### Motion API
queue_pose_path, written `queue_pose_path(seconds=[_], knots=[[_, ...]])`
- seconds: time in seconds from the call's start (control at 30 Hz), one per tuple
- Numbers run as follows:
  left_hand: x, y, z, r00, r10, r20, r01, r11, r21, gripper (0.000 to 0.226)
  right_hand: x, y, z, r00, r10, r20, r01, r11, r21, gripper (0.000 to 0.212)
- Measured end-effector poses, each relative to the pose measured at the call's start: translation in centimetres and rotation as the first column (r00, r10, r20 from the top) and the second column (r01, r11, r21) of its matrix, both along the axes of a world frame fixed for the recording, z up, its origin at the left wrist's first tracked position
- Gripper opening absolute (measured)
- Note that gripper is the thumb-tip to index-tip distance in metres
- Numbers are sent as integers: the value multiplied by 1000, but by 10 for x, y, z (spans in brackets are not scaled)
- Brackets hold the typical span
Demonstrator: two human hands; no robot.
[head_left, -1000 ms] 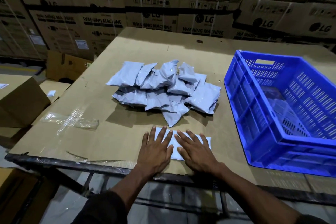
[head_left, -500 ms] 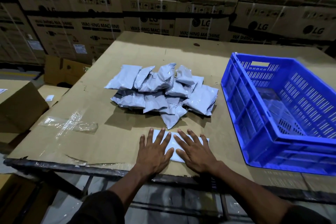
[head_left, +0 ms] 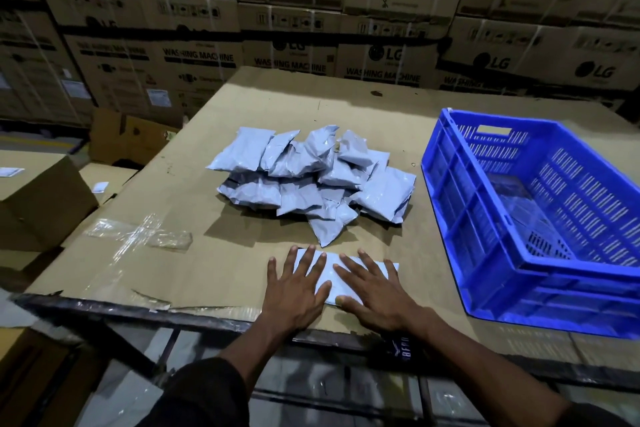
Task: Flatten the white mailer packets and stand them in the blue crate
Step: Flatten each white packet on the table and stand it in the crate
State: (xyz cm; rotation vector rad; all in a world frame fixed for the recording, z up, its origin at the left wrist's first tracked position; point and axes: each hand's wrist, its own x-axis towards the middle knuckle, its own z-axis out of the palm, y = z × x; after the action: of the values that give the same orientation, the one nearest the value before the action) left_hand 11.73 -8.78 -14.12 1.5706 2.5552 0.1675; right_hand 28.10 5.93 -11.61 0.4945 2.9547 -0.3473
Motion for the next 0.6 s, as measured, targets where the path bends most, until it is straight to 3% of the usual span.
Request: queue_pose_path(seconds=[0.07,0.17,0.27,0.37,0.47,0.53,0.6], knots=[[0,-2,1,1000,1,-3,0,1000,22,86,5,0,-1,998,68,-6,-68,995,77,79],[-1,-6,-3,1000,-22,19,19,991,133,81,8,3,-2,997,53,-65,-45,993,113,62],[-3,-15,-7,995,-93,41,83,974,212,77,5,3,3,984,-23,-178,31,999,42,51],[-4,-19,-3,994,-108,21,99,959,267,54,7,0,9,963,-23,-267,12,999,-40,51],[-3,-18,-1,998,-60,-7,58,928,369,40,16,-9,12,938,206,-280,-152,967,204,52],[-4,-21,-1,1000,0,-18,7,907,422,39,23,-16,11,873,415,-257,-305,875,376,49],[-6,-21,-2,998,64,-16,-49,881,470,39,27,-16,7,804,539,-252,-394,800,452,36]])
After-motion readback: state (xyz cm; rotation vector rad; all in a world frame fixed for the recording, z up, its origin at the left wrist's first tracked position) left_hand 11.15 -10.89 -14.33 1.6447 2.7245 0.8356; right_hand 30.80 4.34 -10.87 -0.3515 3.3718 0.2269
